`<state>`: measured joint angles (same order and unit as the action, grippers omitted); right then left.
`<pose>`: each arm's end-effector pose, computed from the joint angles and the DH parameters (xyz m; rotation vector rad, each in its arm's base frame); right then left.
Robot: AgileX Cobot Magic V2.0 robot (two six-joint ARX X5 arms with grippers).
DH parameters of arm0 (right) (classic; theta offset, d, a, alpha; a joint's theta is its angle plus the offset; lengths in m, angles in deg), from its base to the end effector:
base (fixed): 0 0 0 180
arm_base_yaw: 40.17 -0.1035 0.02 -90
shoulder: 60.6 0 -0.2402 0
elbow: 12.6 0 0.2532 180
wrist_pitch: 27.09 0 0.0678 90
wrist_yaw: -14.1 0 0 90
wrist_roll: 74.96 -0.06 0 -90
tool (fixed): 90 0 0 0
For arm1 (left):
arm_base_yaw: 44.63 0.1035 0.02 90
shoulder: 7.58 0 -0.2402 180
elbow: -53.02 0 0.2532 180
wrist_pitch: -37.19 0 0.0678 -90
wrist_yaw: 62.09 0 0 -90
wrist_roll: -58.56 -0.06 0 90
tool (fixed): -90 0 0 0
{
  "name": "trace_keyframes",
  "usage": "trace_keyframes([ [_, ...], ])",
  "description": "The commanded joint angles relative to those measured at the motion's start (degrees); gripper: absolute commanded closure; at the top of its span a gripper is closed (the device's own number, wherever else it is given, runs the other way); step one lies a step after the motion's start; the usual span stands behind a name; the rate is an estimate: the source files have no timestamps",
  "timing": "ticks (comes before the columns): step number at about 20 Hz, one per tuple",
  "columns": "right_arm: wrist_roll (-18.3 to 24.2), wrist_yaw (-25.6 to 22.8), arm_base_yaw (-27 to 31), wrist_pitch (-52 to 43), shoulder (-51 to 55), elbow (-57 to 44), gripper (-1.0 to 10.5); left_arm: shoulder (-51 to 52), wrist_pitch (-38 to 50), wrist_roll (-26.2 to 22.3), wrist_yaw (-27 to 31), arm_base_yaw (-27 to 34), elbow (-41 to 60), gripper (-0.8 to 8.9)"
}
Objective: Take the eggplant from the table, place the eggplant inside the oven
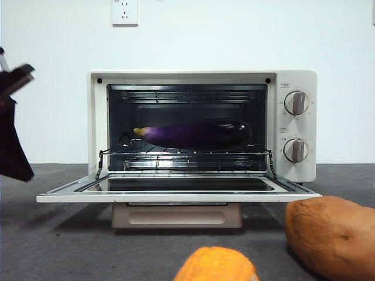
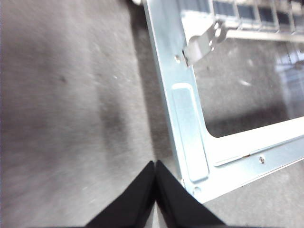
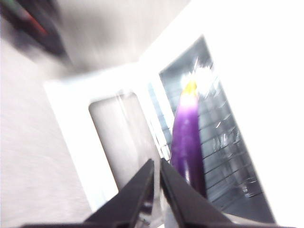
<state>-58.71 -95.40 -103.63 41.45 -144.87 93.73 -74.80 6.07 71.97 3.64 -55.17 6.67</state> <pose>0.1593 0.2740 0.3474 -0.8113 0.5222 0.8179 0.2305 -0.0680 0.1382 -0.3210 0.9780 -0.4561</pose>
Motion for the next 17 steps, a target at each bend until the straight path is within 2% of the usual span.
trace_keyframes([
  [1,-2.6,0.0,-2.6,1.5,5.5,1.0,9.4,-4.7,1.7,-0.7,-1.9,0.5,-0.3,8.08],
  [6,-7.2,0.0,-3.4,6.4,15.5,1.0,9.4,-12.8,2.8,-2.5,-6.3,1.7,-0.3,8.08],
  [17,-10.9,-0.1,-3.4,12.5,21.9,1.0,9.4,-19.9,8.3,-2.8,-17.0,1.9,-0.3,8.08],
])
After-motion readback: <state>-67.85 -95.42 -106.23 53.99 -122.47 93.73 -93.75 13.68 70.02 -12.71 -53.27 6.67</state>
